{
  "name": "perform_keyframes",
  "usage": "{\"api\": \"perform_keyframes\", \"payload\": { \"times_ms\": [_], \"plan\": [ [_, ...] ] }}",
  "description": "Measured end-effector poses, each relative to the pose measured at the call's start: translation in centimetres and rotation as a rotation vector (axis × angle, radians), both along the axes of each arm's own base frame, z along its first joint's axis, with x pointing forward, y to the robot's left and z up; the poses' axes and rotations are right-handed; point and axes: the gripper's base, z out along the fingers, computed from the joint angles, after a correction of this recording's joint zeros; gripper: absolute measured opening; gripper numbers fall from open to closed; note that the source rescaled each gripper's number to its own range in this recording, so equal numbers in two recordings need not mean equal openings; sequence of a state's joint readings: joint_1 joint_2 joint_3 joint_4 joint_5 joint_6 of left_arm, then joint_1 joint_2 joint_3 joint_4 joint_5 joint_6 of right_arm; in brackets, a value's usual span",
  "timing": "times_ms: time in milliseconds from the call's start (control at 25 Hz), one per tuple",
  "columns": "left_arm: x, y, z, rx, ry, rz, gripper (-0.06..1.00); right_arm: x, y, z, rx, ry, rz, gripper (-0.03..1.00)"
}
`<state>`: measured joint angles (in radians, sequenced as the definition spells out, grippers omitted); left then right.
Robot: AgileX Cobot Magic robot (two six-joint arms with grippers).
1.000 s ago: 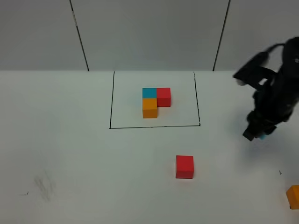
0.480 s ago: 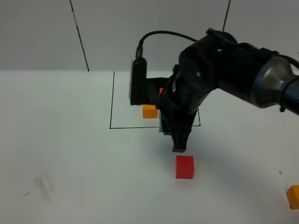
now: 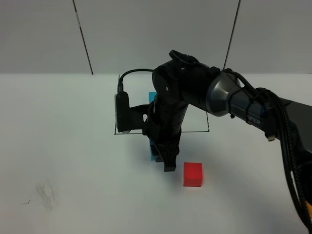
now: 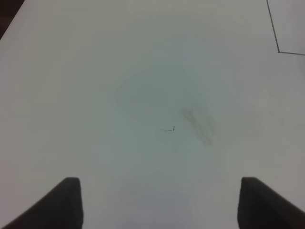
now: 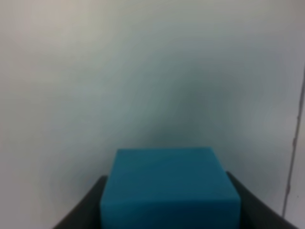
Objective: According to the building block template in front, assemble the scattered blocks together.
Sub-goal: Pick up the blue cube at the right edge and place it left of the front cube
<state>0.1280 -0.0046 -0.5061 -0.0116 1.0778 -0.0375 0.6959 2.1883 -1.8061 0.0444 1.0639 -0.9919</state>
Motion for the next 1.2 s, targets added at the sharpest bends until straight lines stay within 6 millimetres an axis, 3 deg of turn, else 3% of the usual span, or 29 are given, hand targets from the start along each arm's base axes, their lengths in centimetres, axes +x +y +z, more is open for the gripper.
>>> {"api": "perform_keyframes", "payload": {
  "times_ms": [160, 680, 1200],
  "plan": [
    [0.0, 0.0, 0.0, 0.000, 0.000, 0.000, 0.50, 0.1, 0.2, -2.2, -0.032, 0.057, -0.017, 0.22],
    [0.0, 0.0, 0.0, 0.001, 0.000, 0.000, 0.50, -0.6, -0.5, -4.6, -0.086, 0.131, -0.106, 0.22],
    [0.0, 0.0, 0.0, 0.001, 0.000, 0.000, 0.50, -0.5, -0.2, -4.7, -0.050, 0.124, -0.142, 0.22]
  ]
}}
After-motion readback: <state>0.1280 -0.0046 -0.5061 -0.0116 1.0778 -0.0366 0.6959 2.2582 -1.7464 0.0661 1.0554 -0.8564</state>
